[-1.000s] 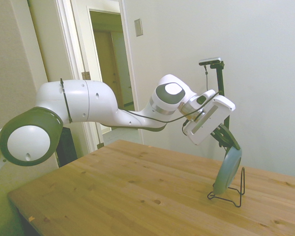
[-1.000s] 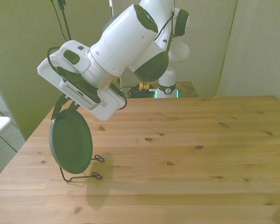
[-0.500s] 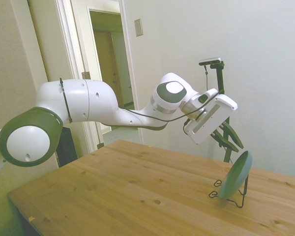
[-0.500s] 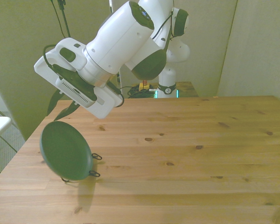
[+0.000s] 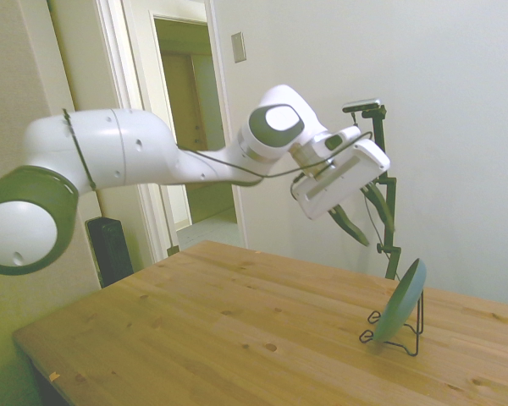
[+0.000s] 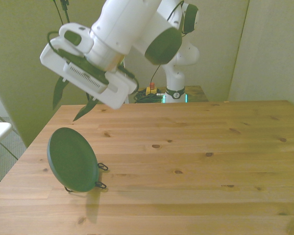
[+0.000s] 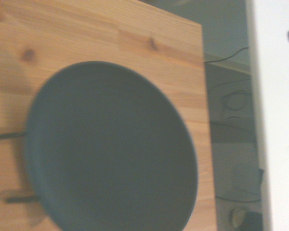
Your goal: Load the plate
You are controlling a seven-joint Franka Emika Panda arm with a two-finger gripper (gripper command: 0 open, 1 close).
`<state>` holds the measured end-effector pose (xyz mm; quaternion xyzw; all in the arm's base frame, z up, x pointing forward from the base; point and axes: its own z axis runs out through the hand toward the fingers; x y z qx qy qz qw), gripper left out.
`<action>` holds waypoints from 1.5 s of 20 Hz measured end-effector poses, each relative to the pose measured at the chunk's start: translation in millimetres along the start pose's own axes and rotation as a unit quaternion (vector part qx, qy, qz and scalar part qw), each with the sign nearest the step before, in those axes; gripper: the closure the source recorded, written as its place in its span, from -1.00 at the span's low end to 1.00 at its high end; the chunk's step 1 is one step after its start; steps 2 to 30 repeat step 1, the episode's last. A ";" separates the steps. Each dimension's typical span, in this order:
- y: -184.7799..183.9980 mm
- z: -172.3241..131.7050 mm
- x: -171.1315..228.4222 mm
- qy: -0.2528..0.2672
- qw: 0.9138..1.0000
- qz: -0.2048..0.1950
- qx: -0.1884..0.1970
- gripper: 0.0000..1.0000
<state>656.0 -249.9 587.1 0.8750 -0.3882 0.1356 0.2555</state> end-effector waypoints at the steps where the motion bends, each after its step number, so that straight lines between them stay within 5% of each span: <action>1: 4.9 -18.7 -8.4 -0.019 1.000 0.002 0.017 -1.00; 30: 4.9 -18.7 -8.4 -0.019 1.000 0.002 0.017 -1.00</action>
